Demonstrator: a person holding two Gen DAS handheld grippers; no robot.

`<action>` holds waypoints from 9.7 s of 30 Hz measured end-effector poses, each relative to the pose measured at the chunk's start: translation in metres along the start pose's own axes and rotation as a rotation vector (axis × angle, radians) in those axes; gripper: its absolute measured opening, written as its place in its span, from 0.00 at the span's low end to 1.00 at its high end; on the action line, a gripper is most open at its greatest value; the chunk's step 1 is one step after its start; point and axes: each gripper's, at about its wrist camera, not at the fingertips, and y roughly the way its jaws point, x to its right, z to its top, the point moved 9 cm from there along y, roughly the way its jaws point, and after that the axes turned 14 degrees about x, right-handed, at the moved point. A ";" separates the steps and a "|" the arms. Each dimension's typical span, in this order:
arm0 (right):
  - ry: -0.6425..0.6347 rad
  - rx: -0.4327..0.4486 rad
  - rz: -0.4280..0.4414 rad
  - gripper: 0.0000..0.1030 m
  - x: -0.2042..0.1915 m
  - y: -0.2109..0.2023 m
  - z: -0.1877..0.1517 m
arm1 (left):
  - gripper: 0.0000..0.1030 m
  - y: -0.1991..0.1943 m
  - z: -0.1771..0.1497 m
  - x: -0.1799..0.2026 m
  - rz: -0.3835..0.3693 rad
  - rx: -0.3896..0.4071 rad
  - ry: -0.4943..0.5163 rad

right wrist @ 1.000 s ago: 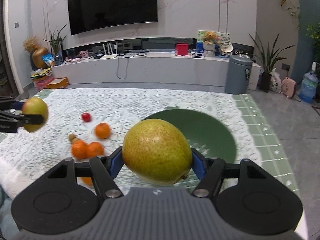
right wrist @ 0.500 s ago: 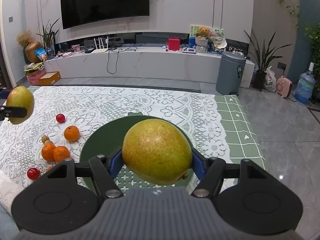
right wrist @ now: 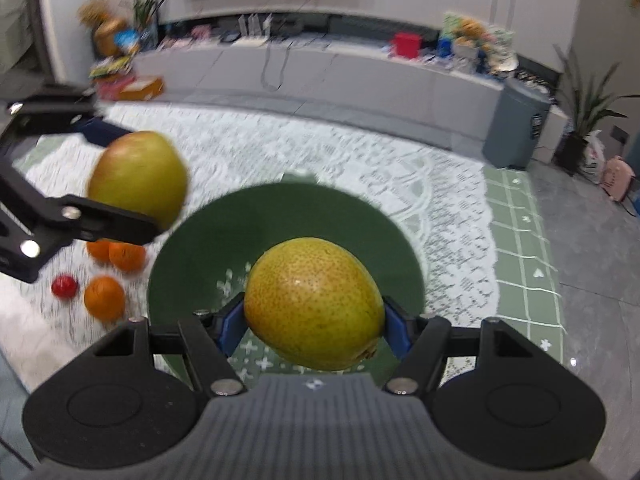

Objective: Organize fruits
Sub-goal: 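Lift the mango with the left gripper while the right gripper carries the pear to the colander, then open the left gripper over the colander while the right gripper releases the pear inside, then withdraw both grippers from the colander back toward the remaining fruit, then grasp the small red tomato with the left gripper while the right gripper grasps an orange, then carry the tomato with the left gripper while the right gripper carries the orange to the colander, then open the left gripper dropping the tomato in the colander while the right gripper releases the orange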

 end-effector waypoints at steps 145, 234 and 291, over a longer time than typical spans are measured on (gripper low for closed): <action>0.143 0.193 -0.088 0.58 -0.201 0.042 -0.035 | 0.47 -0.091 -0.202 -0.051 0.309 -0.018 -0.296; 0.487 0.357 -0.316 0.43 0.007 -0.069 -0.012 | 0.31 -0.012 -0.015 -0.003 0.083 0.058 -0.136; 0.444 0.136 -0.056 0.44 -0.028 -0.005 -0.024 | 0.44 0.081 -0.044 -0.016 0.104 -0.218 0.032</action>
